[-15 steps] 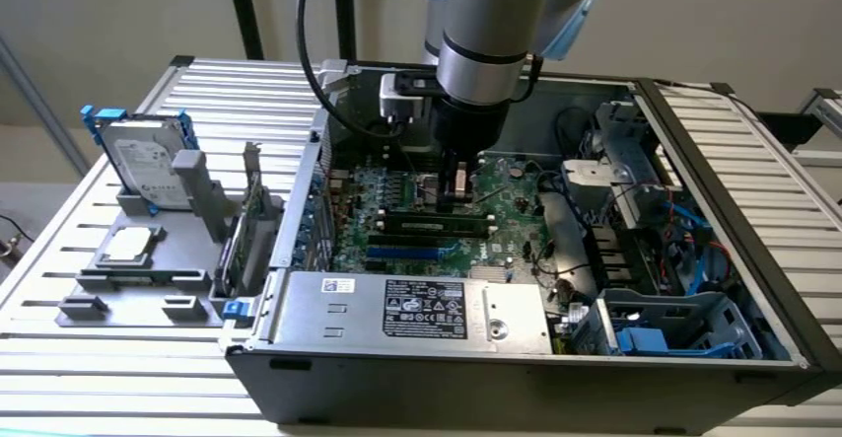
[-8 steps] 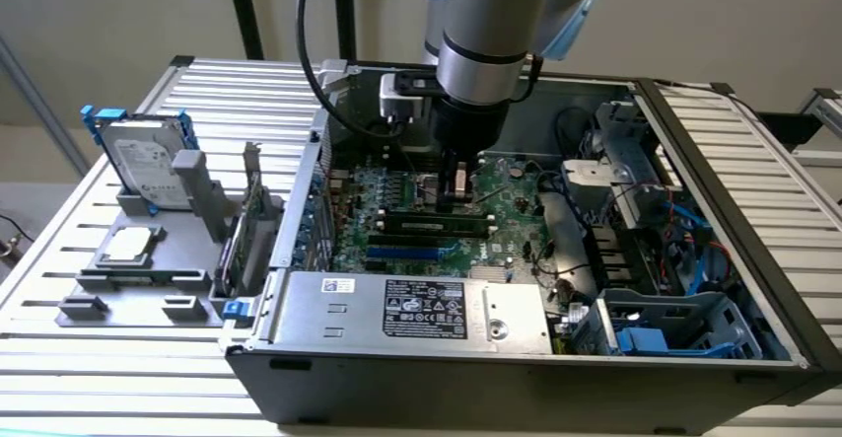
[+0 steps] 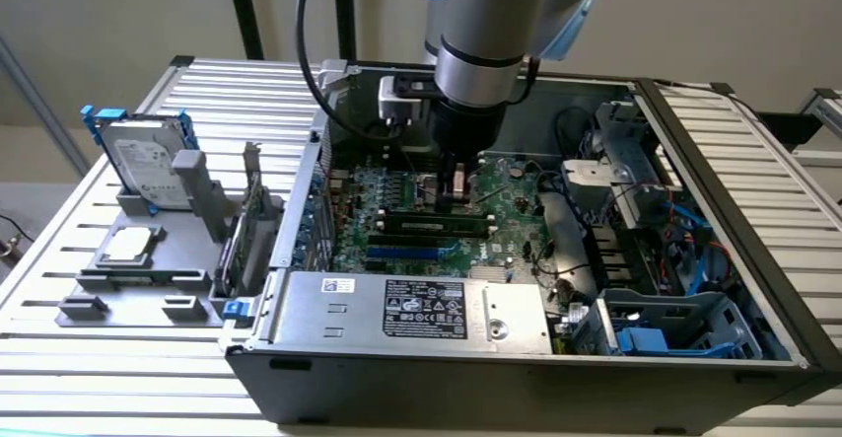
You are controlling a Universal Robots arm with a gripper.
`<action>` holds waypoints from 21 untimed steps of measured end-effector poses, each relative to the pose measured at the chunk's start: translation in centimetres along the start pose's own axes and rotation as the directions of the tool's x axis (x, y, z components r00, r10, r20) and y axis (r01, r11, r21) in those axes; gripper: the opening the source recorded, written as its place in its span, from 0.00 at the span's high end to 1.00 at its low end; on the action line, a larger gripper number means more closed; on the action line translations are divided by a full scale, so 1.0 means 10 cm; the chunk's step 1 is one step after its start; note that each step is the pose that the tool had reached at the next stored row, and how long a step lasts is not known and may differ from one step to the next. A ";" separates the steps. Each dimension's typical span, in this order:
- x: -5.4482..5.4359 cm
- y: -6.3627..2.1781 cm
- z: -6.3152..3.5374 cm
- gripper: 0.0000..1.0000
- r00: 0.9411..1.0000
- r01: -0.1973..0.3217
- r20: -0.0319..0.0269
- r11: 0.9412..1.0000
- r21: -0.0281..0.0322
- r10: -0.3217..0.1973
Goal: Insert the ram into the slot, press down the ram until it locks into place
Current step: 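Press down the ram until it locks into place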
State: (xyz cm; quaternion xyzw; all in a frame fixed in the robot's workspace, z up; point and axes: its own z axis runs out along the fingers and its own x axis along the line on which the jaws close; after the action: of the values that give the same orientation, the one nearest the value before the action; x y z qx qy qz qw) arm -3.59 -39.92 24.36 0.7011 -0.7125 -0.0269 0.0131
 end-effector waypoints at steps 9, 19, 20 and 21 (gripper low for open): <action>0.00 0.021 0.099 0.90 1.000 0.000 -0.002 1.000 0.008 0.000; 0.01 0.037 0.193 0.90 1.000 0.000 -0.004 1.000 0.016 0.000; 0.00 0.038 0.160 0.90 1.000 0.000 -0.002 1.000 0.017 0.000; 0.00 0.038 0.120 0.90 1.000 0.000 -0.001 1.000 0.016 0.000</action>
State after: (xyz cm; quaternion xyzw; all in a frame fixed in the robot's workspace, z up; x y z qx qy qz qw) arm -4.04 -39.88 23.18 0.7012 -0.7126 -0.0207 0.0077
